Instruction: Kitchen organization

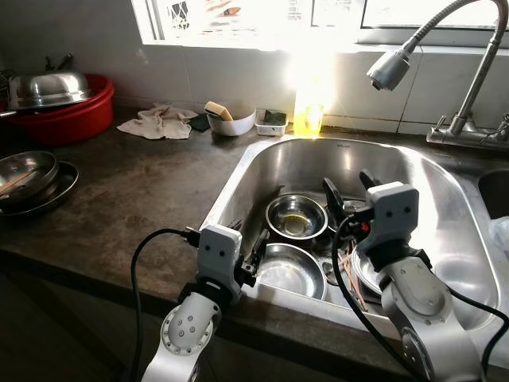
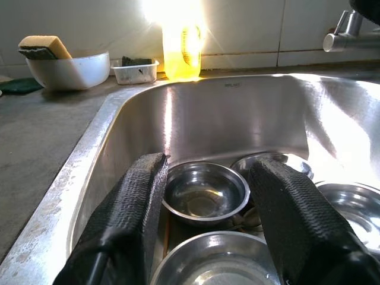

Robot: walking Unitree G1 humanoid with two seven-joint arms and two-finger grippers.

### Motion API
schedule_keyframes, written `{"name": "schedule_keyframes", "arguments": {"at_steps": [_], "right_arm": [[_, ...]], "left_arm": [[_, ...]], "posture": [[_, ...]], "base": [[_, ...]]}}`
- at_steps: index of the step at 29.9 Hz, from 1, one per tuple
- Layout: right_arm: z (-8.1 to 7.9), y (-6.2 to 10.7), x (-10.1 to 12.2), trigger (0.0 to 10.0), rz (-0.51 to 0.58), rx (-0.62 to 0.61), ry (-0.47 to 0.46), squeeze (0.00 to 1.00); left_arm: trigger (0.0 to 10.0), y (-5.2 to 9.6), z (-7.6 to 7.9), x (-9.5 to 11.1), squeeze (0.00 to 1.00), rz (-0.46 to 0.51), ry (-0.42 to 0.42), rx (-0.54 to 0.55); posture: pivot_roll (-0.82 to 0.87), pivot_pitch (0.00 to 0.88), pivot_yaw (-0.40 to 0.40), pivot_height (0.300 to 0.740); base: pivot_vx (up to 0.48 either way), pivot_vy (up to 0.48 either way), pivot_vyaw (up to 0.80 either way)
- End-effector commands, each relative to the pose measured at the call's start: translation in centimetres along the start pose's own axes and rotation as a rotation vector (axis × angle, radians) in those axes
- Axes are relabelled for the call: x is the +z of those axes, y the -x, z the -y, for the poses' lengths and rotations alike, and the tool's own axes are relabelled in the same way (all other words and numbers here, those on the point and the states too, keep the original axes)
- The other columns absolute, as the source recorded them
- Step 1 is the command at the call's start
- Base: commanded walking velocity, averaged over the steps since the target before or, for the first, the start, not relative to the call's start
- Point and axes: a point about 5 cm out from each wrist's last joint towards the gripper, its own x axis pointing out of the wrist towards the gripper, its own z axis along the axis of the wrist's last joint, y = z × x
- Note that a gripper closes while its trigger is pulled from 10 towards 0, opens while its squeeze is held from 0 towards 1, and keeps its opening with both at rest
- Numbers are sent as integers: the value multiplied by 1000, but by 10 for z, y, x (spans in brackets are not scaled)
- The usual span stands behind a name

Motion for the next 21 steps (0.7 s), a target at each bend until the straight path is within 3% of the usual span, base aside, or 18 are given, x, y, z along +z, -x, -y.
{"name": "schedule_keyframes", "arguments": {"at_steps": [1, 7, 17, 21], "right_arm": [[-1, -2, 1, 10000, -5, -5, -4, 0], [-2, -4, -1, 10000, -15, -24, -38, 0], [-1, -8, 0, 10000, -13, -43, -50, 0], [-2, -8, 0, 10000, -14, -45, -52, 0]], "left_arm": [[10000, 0, -2, 3, 0, 9, -5, 14], [10000, -1, -2, 3, 0, 12, -6, 11], [10000, -4, -2, 3, 0, 13, -16, 1], [10000, -4, -1, 4, 0, 18, -15, 0]], "posture": [[74, 29, 28, 740], [71, 24, 30, 740], [69, 16, 32, 740], [67, 14, 35, 740]], "base": [[0, 0, 0], [0, 58, 159], [-310, 360, 0], [-152, 0, 0]]}}
